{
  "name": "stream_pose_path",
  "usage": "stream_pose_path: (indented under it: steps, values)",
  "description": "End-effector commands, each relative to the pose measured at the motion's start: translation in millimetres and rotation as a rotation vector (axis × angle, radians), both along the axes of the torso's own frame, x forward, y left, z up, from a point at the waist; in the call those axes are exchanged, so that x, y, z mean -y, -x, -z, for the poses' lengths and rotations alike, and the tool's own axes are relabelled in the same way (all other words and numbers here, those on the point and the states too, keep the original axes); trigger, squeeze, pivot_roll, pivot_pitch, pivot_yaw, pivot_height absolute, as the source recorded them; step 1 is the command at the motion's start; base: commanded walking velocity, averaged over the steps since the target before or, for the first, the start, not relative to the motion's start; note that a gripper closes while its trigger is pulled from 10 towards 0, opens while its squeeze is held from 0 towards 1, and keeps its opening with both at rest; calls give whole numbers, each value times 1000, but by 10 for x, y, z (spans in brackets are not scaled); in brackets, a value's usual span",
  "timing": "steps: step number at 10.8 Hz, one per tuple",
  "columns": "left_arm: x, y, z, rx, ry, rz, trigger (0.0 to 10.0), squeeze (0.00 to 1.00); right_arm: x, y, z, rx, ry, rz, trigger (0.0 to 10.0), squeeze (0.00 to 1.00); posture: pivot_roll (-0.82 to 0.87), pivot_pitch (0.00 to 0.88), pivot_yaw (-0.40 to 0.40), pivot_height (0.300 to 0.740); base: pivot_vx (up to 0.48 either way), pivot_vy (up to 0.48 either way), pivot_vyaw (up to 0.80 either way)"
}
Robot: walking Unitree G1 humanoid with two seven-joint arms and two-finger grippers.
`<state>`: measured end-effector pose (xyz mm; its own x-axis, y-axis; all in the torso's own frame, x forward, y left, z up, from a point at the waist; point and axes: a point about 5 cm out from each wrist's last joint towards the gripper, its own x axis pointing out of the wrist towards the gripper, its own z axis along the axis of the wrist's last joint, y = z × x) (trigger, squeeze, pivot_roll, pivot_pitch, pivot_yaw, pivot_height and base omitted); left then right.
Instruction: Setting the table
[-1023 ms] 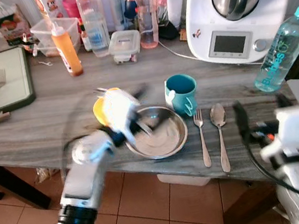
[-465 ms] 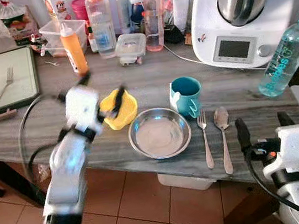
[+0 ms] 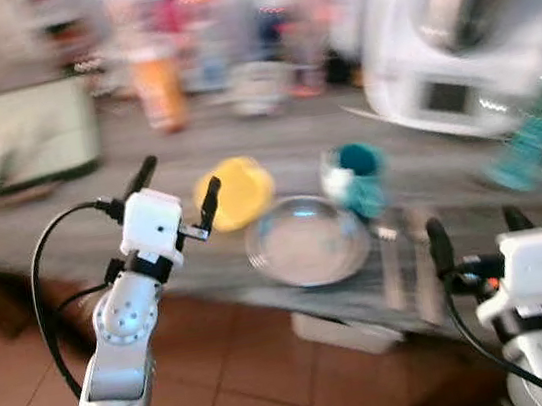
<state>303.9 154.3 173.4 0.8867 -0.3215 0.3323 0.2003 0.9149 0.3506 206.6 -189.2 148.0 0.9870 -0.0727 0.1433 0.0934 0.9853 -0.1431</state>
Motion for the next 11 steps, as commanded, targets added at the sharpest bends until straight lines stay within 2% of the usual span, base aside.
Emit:
stream_pose_path:
  steps: [1,3,7,11]
  values:
    - [35,-23,-27,10,-4,6,10000,0,-6,10,8,-2,-10,8,10000,0,51,60,-19,740,0,0,800]
    - [109,-66,-44,12,-24,54,10000,0,-21,14,39,-8,-28,16,10000,0,43,58,-9,740,0,0,0]
    - [147,-105,-35,-7,7,65,10000,0,-80,11,66,-13,-37,9,10000,0,38,57,-5,740,0,0,0]
    - [146,-103,-24,-5,-13,77,10000,0,-71,-10,94,-15,-30,4,10000,0,42,58,-4,740,0,421,0]
